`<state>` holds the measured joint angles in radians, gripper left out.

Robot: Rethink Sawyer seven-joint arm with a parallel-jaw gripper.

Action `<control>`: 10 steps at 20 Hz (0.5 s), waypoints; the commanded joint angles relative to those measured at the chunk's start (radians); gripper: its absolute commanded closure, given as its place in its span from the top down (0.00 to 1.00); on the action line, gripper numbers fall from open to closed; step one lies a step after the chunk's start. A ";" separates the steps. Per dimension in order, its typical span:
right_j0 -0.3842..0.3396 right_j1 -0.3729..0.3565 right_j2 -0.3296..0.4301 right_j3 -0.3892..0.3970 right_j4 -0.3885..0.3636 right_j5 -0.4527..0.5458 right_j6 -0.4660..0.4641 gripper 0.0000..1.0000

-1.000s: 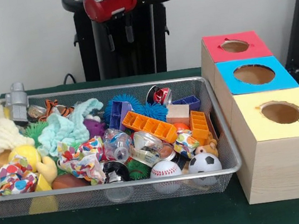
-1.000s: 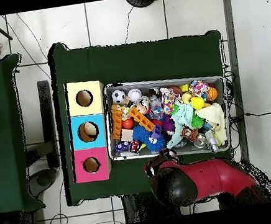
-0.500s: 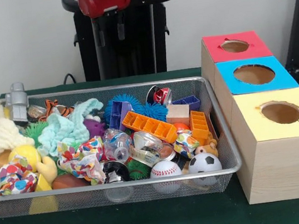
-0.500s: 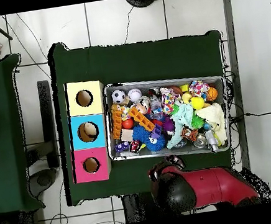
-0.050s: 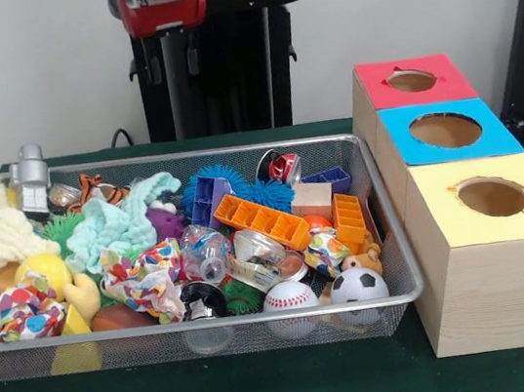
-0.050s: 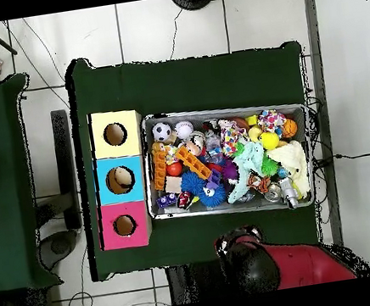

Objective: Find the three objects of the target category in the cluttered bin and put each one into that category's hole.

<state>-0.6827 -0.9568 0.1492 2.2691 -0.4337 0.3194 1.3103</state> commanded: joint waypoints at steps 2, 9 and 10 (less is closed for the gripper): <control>-0.013 0.083 -0.054 -0.012 0.035 -0.090 0.232 1.00; -0.022 0.038 -0.015 -0.061 0.089 0.029 0.169 1.00; -0.024 0.034 -0.001 -0.071 0.099 0.048 0.157 1.00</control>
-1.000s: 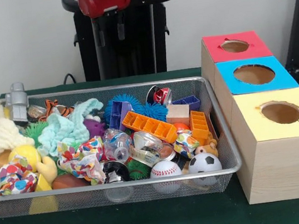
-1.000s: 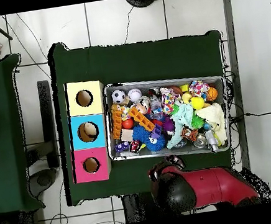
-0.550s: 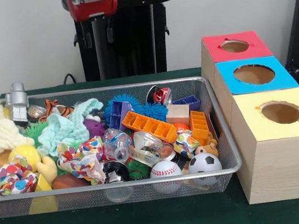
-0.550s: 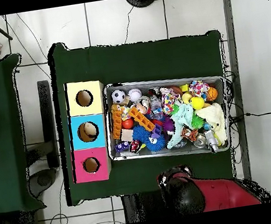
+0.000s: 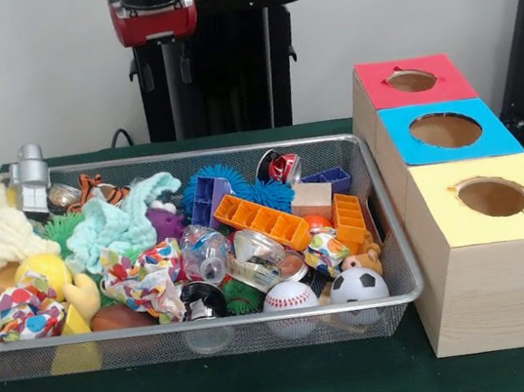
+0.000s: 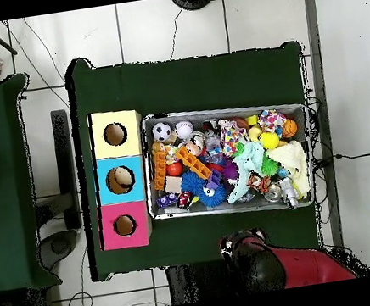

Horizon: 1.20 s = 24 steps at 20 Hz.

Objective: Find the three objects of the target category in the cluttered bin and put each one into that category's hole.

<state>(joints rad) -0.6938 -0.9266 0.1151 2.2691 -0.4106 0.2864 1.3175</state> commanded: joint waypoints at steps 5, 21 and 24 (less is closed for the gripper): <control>-0.040 -0.019 0.096 -0.081 0.115 0.110 0.098 1.00; -0.201 0.017 0.388 -0.162 0.050 0.108 -0.108 1.00; -0.234 0.031 0.449 -0.180 0.025 0.118 -0.143 1.00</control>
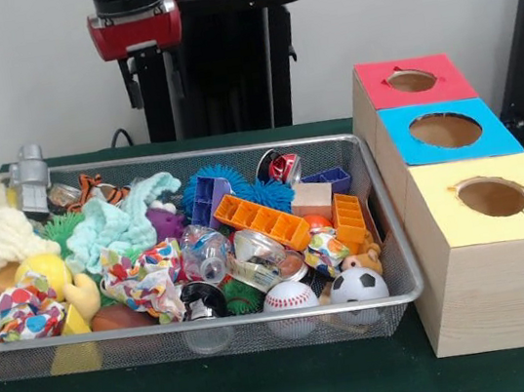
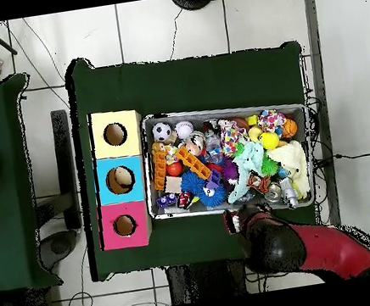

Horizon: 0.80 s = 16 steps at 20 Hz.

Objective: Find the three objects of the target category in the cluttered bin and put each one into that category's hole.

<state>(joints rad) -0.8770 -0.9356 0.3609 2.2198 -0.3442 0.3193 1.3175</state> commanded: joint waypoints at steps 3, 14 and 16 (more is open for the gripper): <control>-0.064 0.044 0.224 -0.134 -0.064 0.084 -0.140 1.00; -0.077 0.050 0.260 -0.241 -0.246 0.086 -0.183 1.00; -0.071 0.042 0.264 -0.267 -0.250 0.136 -0.187 1.00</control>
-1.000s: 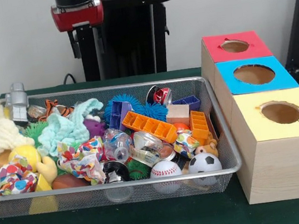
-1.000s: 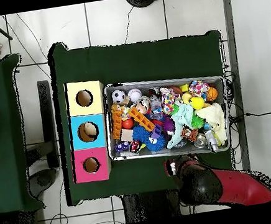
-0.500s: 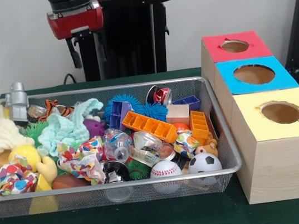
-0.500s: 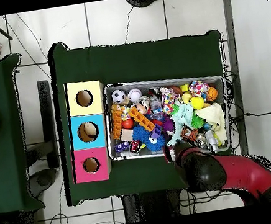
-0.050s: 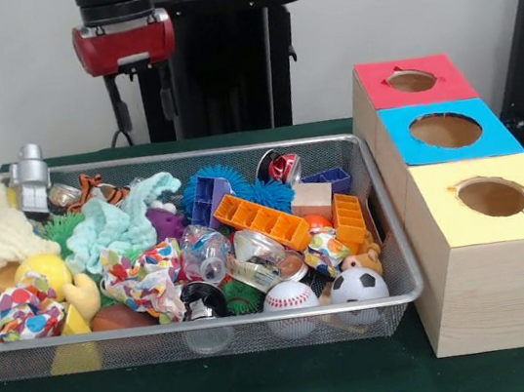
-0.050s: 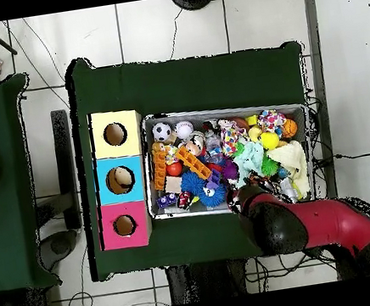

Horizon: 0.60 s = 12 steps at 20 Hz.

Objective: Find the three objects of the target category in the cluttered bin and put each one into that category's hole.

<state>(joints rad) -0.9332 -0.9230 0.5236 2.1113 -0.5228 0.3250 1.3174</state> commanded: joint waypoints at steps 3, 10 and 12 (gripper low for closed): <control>-0.003 0.025 0.109 -0.207 -0.075 0.208 -0.209 1.00; 0.042 0.039 0.111 -0.327 -0.057 0.376 -0.207 1.00; 0.048 0.042 0.115 -0.347 -0.056 0.400 -0.201 1.00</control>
<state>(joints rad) -0.9172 -0.9155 0.5677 1.9185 -0.5421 0.5611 1.3168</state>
